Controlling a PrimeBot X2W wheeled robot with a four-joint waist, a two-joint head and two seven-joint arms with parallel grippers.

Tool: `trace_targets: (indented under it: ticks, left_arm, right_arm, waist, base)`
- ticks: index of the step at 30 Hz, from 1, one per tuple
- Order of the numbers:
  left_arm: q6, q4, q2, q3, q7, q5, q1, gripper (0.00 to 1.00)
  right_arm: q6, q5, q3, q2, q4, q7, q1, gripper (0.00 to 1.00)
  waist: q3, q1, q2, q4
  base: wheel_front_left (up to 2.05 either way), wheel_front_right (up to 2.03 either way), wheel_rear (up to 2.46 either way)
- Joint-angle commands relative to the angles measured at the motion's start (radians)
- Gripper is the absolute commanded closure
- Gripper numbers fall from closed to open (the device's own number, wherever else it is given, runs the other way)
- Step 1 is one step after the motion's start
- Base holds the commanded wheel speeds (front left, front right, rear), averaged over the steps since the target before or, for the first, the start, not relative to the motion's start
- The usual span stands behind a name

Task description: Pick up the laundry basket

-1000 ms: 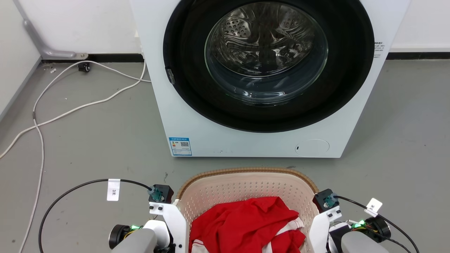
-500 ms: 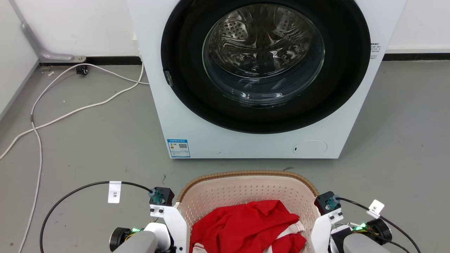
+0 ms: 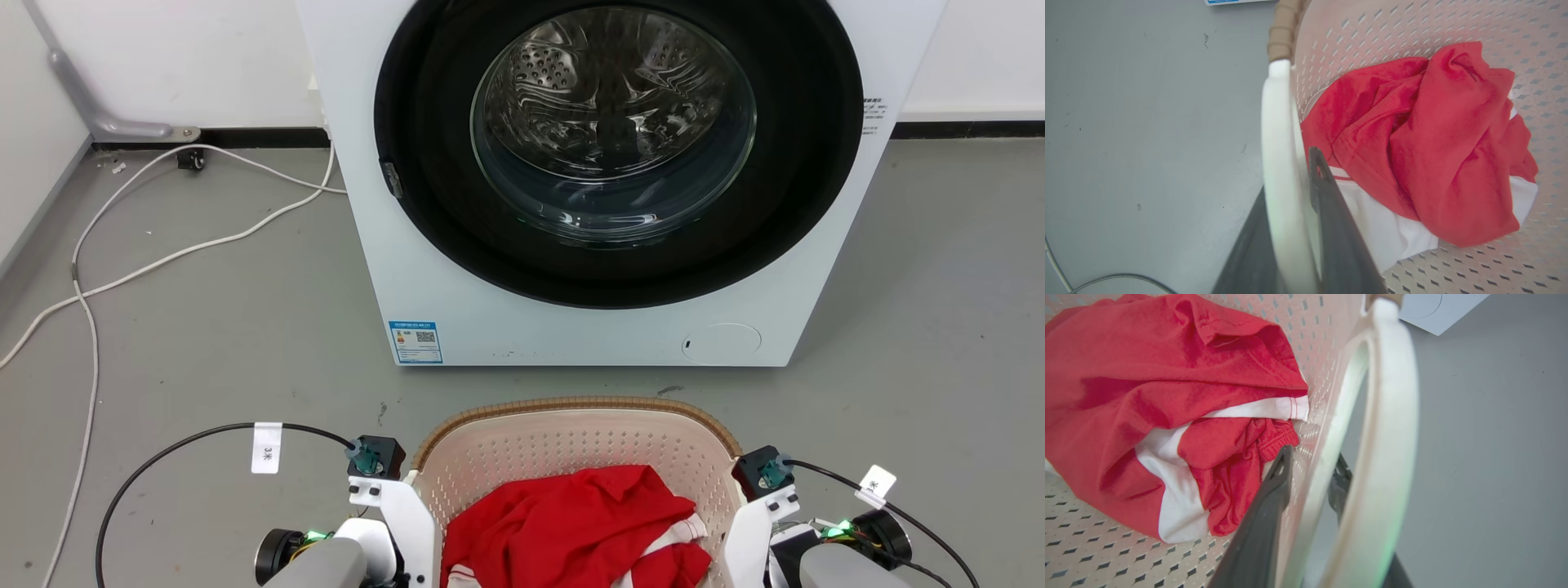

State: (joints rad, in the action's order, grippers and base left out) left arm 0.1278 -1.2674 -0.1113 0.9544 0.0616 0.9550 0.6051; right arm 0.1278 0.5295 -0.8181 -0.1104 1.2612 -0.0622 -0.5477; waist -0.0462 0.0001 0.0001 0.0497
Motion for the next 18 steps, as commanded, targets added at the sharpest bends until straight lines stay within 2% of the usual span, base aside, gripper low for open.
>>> trace_targets:
  ticks: [1, 18]
  left_arm:
    - [0.005, 0.001, -0.009, 0.002, -0.013, 0.001, 0.023, 1.0]
    - [0.005, -0.002, -0.008, 0.024, -0.026, 0.024, 0.039, 1.0]
  right_arm:
    - [0.005, 0.002, -0.013, -0.009, 0.002, 0.003, -0.005, 1.0]
    - [0.005, 0.075, -0.086, -0.015, 0.012, 0.017, -0.029, 1.0]
  waist:
    - [0.001, -0.0001, -0.0001, 0.0]
    - [0.013, -0.0001, -0.0001, 0.002]
  base:
    - [0.0, 0.0, 0.0]
    - [0.0, 0.0, 0.0]
